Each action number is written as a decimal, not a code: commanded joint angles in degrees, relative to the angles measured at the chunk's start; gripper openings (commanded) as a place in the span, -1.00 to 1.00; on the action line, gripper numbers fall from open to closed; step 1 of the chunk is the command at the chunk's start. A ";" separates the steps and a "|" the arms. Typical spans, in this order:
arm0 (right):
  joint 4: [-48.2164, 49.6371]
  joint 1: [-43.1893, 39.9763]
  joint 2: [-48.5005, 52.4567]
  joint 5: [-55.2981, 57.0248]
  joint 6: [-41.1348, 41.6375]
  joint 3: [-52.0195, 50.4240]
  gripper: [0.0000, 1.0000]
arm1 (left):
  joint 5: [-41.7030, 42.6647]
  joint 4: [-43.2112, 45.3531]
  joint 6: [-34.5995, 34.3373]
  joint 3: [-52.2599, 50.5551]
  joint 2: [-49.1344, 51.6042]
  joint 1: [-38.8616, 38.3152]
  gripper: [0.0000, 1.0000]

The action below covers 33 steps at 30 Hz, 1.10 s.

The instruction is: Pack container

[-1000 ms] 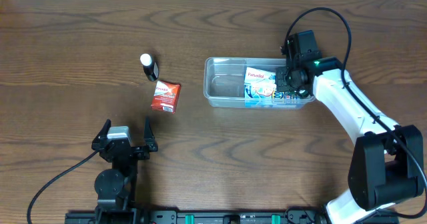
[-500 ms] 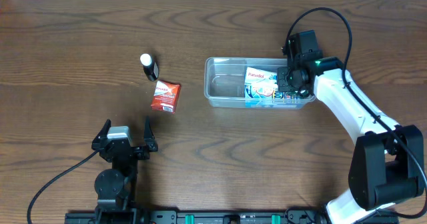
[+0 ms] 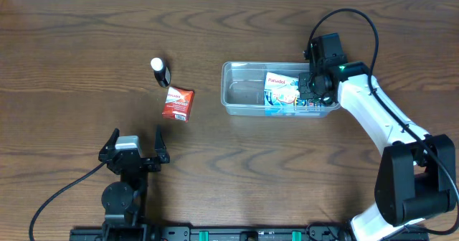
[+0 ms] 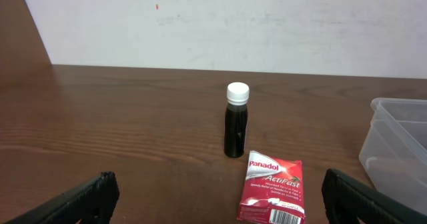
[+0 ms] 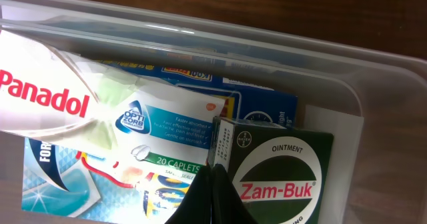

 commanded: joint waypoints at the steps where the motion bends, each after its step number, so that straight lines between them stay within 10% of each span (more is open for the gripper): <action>1: 0.22 -0.70 1.49 1.38 -0.85 -0.70 -0.97 | -0.09 -1.88 0.35 -1.33 -0.35 0.42 0.96; 33: 1.14 -0.92 3.15 4.72 -1.07 -0.70 -0.97 | -0.09 -1.88 0.35 -1.33 -0.35 0.42 0.96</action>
